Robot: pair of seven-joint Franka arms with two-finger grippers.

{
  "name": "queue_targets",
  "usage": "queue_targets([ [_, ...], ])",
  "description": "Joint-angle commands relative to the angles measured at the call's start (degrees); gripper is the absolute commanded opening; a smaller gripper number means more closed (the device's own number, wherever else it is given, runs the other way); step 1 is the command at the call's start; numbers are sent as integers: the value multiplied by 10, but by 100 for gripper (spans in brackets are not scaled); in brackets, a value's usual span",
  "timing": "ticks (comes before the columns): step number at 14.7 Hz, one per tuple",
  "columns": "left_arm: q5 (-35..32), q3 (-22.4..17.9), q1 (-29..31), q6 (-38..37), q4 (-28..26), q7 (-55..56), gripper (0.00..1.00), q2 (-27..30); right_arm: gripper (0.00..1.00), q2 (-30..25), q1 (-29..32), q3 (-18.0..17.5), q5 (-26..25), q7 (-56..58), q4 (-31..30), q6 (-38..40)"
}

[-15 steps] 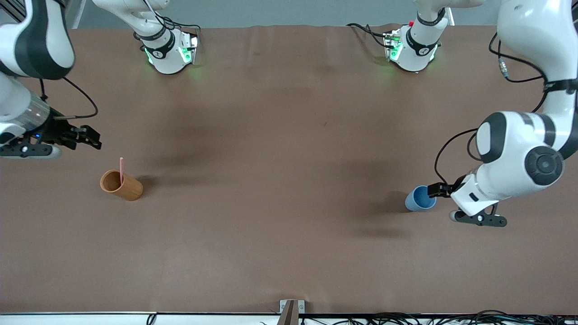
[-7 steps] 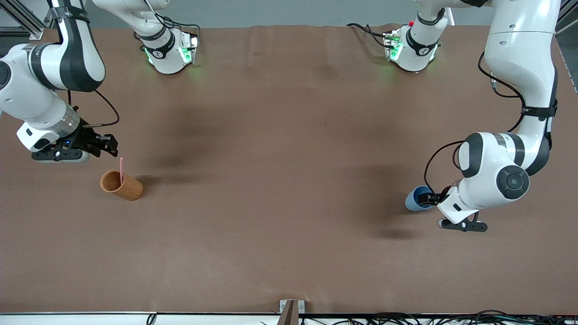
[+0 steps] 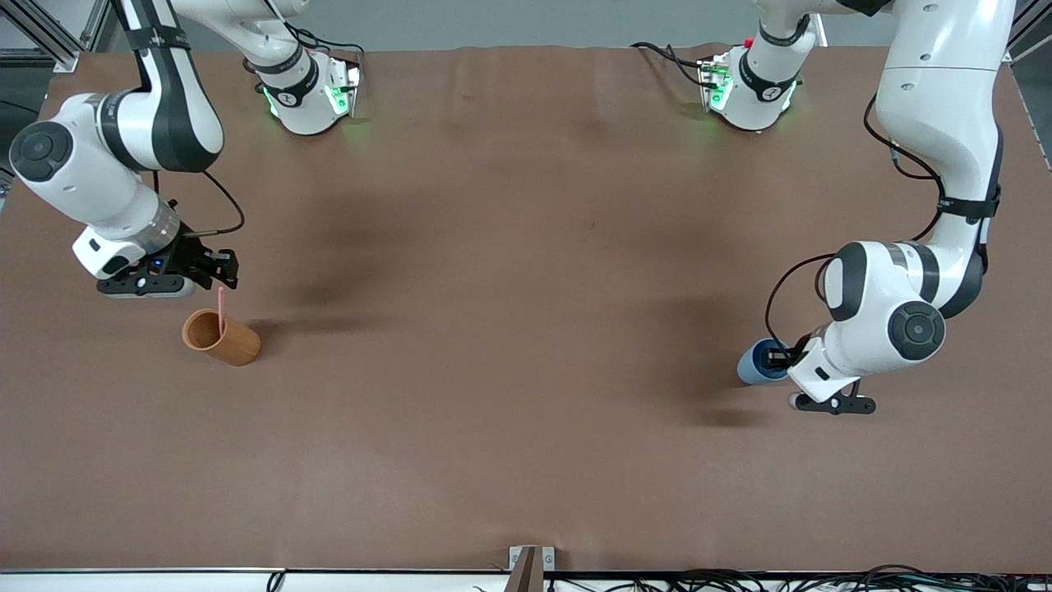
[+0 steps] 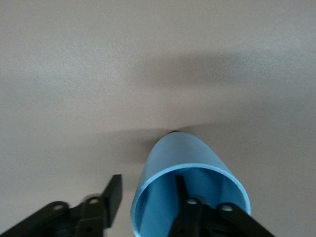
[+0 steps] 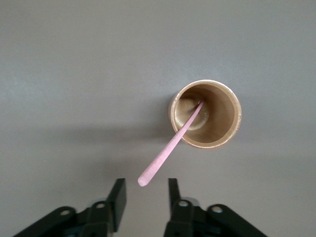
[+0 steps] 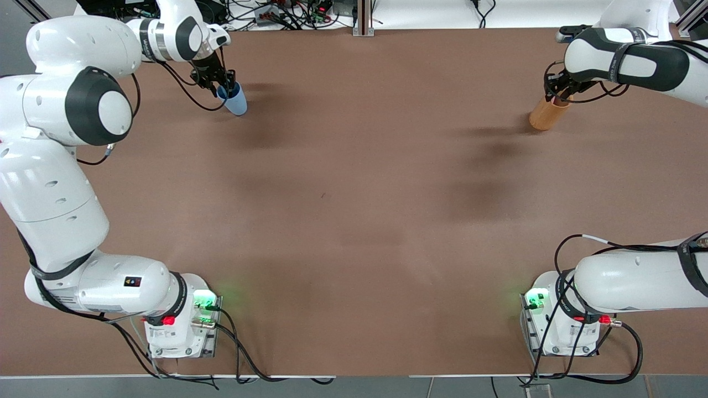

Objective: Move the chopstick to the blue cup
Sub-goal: 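Grasp the pink chopstick with the right gripper while the left gripper grasps the cup, then lift the chopstick with the right gripper while the left gripper carries the cup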

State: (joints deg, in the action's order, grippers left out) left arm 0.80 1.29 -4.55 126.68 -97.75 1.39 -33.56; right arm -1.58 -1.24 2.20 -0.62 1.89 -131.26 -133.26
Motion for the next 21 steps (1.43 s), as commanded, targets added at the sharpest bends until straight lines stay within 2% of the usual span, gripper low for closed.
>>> queue_targets([
  [1, -1, 0, -1, 14, -10, 5, 1, 8, 33, -1, -1, 1, -19, -11, -8, -20],
  [6, -1, 6, -8, -5, 12, 34, 1, 40, 22, 0, 2, 2, -20, -11, -2, -23],
  [9, -6, 28, -46, -42, 22, 163, 1, 59, 18, 0, 4, 2, -20, -11, 1, -23],
  [12, -35, 103, -48, -49, 24, 304, 1, 66, 9, 0, 5, 2, -19, -10, 4, -21],
  [15, -82, 188, -53, -58, 34, 457, 1, 54, 5, 0, 5, 3, -19, -11, 15, -12],
  [17, -101, 224, -76, -58, 72, 534, 1, 17, 5, -1, 6, 4, -19, -11, 42, 33],
  [19, -126, 224, -137, -58, 110, 605, 1, -35, 5, -2, 9, 5, -19, -11, 97, 125],
  [21, -131, 225, -159, -58, 140, 655, 1, -67, 5, -1, 14, 5, -19, -11, 174, 230],
])
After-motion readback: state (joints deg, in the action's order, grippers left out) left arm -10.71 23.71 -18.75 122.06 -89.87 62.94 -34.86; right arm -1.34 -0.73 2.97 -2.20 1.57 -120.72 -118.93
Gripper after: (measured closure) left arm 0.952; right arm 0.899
